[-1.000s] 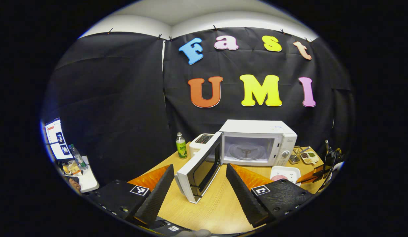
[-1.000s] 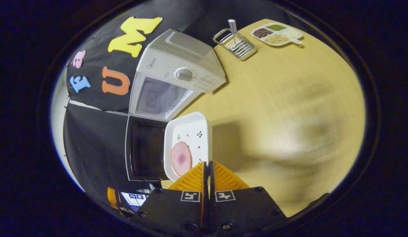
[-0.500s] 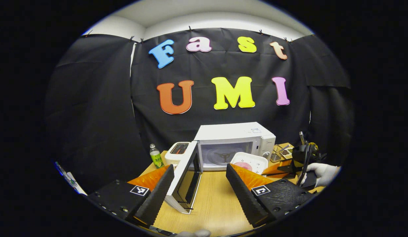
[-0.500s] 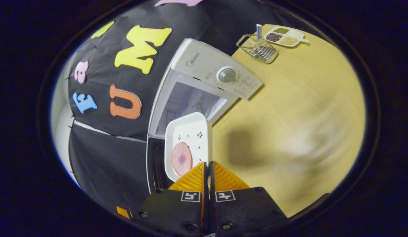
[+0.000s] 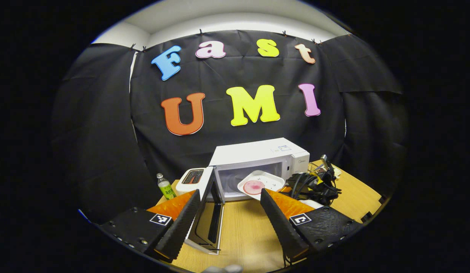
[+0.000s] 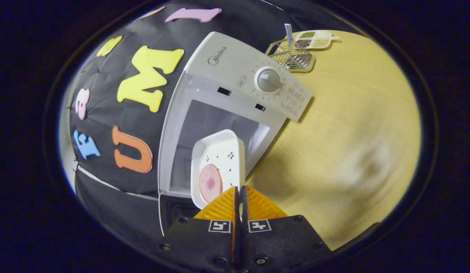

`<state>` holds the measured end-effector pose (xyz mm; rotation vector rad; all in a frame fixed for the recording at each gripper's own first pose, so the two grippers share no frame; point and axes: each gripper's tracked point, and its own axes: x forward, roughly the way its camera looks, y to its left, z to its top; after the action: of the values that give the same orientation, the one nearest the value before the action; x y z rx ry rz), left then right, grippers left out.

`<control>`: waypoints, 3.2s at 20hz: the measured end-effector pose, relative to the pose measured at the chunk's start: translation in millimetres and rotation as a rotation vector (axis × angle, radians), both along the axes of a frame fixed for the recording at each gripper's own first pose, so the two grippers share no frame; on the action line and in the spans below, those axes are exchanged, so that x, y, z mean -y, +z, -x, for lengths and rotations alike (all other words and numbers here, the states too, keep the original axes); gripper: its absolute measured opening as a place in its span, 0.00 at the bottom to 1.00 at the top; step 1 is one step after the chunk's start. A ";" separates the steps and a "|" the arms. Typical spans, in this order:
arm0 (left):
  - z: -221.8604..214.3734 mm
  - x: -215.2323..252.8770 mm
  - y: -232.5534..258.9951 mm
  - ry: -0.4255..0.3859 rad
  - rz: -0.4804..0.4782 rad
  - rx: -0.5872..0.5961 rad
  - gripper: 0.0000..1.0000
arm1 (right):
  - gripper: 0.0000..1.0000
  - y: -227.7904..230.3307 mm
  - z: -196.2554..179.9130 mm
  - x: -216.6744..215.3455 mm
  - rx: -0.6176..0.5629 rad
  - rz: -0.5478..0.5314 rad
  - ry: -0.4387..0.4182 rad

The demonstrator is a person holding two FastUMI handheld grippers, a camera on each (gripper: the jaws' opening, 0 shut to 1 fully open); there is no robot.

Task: Open the microwave oven with the left hand, put the food in, and close the microwave oven.

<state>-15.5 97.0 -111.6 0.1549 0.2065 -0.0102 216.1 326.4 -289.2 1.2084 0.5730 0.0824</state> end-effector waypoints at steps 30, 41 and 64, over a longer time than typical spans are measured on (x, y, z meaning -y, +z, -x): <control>17.4 -43.1 -28.6 0.129 0.071 -0.061 0.97 | 0.92 21.1 -79.7 -3.2 0.098 0.218 -0.219; 28.0 -85.5 8.2 0.144 0.090 0.072 0.97 | 0.99 184.4 67.2 46.6 0.413 0.772 0.086; 37.5 -207.0 -30.4 0.293 0.095 0.129 0.00 | 1.00 273.2 195.0 210.2 0.499 1.157 -0.011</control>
<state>-53.1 304.0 -142.0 0.0294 0.0982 0.2801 21.0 116.1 -16.0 0.0422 0.0994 0.0276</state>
